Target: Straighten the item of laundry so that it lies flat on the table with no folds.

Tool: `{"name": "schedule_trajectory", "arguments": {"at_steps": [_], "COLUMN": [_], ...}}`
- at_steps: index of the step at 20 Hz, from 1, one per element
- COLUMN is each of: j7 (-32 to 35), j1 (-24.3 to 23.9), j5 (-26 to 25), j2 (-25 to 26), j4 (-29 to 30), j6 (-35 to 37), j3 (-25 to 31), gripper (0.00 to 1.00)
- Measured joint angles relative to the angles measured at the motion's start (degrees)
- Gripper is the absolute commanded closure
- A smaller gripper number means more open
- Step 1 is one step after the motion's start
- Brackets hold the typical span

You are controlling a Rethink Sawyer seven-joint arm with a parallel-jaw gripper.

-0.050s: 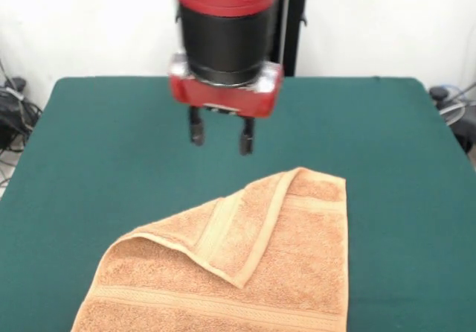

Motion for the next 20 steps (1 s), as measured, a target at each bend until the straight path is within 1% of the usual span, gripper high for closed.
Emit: {"name": "schedule_trajectory", "arguments": {"at_steps": [1,2,7,8,13,14,19,20], "j7": [0.6,3.1,8.6,11.3,15.7,17.3,19.4,20.1], "j1": [0.7,2.8,6.5,7.8,9.6,10.1,11.1,11.6], "j5": [0.0,0.0,0.0,0.0,0.0,-0.1,-0.1,-0.1], "j2": [0.0,0.1,0.5,0.9,2.3,3.2,4.8,5.8], "j4": [0.0,-0.1,-1.1,-1.9,-3.9,-4.9,-6.3,-6.9], "j6": [0.0,0.0,0.0,0.0,0.0,0.0,0.0,0.0], "j3": [-0.3,-1.7,-4.2,-5.4,-7.6,-8.7,-11.2,-12.5], "gripper": [0.00,0.00,0.00,0.00,0.00,0.00,0.00,0.00]}}
